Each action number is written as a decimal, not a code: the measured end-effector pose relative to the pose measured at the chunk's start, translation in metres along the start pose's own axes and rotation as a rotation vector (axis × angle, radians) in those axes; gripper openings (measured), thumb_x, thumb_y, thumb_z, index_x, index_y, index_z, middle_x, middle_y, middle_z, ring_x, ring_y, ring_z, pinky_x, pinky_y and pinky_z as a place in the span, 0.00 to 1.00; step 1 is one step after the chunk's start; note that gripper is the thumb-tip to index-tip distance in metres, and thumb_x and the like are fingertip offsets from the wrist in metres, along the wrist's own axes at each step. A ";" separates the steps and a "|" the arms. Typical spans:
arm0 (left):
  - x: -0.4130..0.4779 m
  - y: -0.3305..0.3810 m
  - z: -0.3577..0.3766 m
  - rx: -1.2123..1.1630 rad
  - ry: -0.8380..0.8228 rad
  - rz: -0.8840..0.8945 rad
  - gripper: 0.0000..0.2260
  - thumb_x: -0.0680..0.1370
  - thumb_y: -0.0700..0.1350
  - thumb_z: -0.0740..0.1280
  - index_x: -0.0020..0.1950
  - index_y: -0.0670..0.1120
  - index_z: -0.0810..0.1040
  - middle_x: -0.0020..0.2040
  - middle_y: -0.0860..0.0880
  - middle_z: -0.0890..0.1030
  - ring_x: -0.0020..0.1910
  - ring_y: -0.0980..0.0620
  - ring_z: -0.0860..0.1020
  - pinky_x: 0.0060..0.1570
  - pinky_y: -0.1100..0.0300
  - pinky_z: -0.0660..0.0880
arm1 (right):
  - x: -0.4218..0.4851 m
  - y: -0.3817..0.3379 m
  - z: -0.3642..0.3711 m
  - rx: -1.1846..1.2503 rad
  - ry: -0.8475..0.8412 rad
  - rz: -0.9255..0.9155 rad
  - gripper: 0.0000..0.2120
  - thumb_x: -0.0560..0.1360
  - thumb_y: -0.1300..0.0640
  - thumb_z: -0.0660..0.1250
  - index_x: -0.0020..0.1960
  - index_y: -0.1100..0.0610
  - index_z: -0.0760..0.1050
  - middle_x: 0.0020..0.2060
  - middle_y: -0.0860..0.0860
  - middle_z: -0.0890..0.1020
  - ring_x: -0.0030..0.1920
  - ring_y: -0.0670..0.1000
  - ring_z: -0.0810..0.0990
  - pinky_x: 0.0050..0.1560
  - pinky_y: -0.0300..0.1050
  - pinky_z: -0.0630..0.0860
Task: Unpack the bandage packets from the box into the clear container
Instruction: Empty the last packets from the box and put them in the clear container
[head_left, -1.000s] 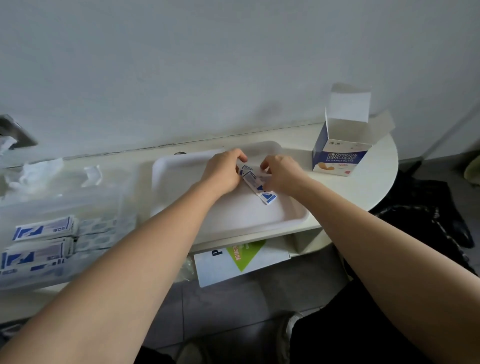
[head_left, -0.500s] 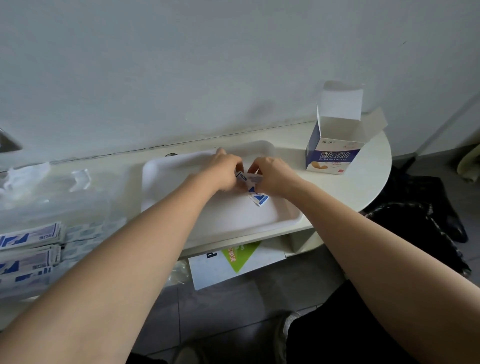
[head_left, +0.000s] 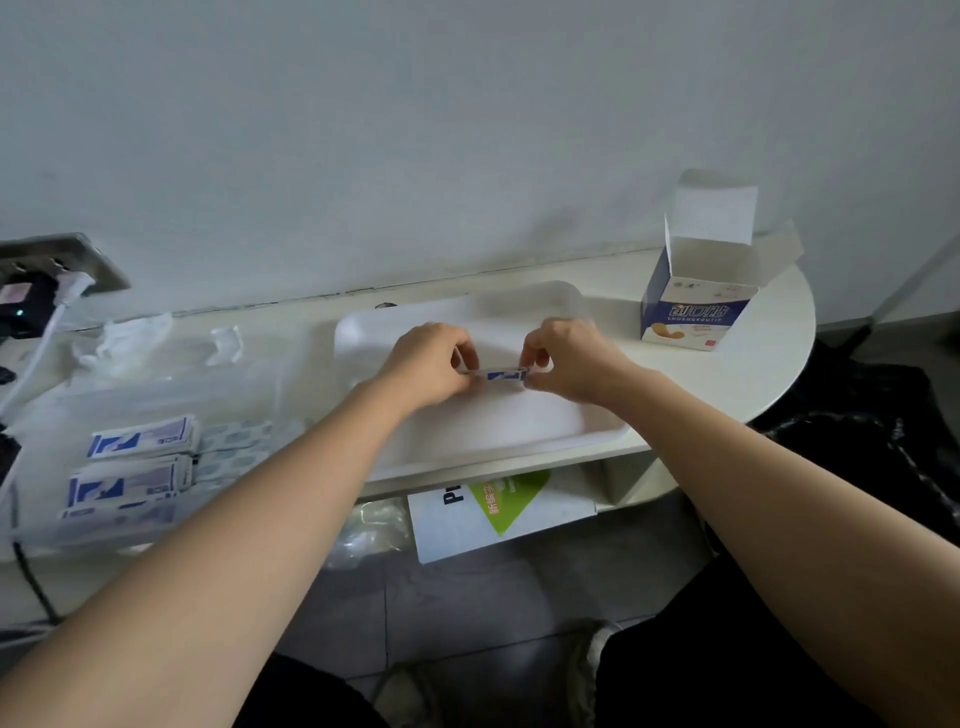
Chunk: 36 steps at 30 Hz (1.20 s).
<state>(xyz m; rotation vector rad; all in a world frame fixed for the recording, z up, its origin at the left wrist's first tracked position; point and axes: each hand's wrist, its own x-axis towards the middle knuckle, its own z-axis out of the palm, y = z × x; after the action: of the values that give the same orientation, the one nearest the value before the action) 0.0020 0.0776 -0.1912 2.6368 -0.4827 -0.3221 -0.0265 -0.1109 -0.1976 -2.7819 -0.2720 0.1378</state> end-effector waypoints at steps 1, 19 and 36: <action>-0.003 -0.004 0.003 -0.006 0.001 -0.013 0.09 0.70 0.47 0.74 0.48 0.48 0.81 0.45 0.49 0.78 0.39 0.52 0.72 0.30 0.65 0.65 | -0.002 0.001 0.001 0.016 -0.010 0.008 0.07 0.72 0.53 0.71 0.49 0.52 0.80 0.45 0.50 0.78 0.43 0.49 0.75 0.44 0.42 0.72; -0.013 -0.011 0.012 -0.101 0.075 -0.099 0.07 0.72 0.42 0.71 0.50 0.47 0.80 0.42 0.50 0.78 0.42 0.48 0.76 0.39 0.60 0.69 | 0.003 -0.002 0.009 0.231 -0.032 0.015 0.06 0.73 0.58 0.70 0.49 0.56 0.81 0.40 0.50 0.80 0.38 0.49 0.76 0.38 0.40 0.73; -0.092 -0.057 -0.089 -0.196 0.313 -0.157 0.06 0.77 0.44 0.66 0.50 0.47 0.82 0.41 0.50 0.82 0.40 0.49 0.78 0.45 0.57 0.77 | 0.003 -0.114 -0.001 0.828 0.185 -0.061 0.04 0.74 0.66 0.68 0.47 0.62 0.80 0.33 0.56 0.83 0.31 0.49 0.81 0.38 0.41 0.79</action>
<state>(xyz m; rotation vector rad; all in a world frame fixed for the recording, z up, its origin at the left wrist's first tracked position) -0.0394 0.1945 -0.1263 2.4752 -0.1348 0.0001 -0.0426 -0.0050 -0.1579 -1.9455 -0.1916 -0.0243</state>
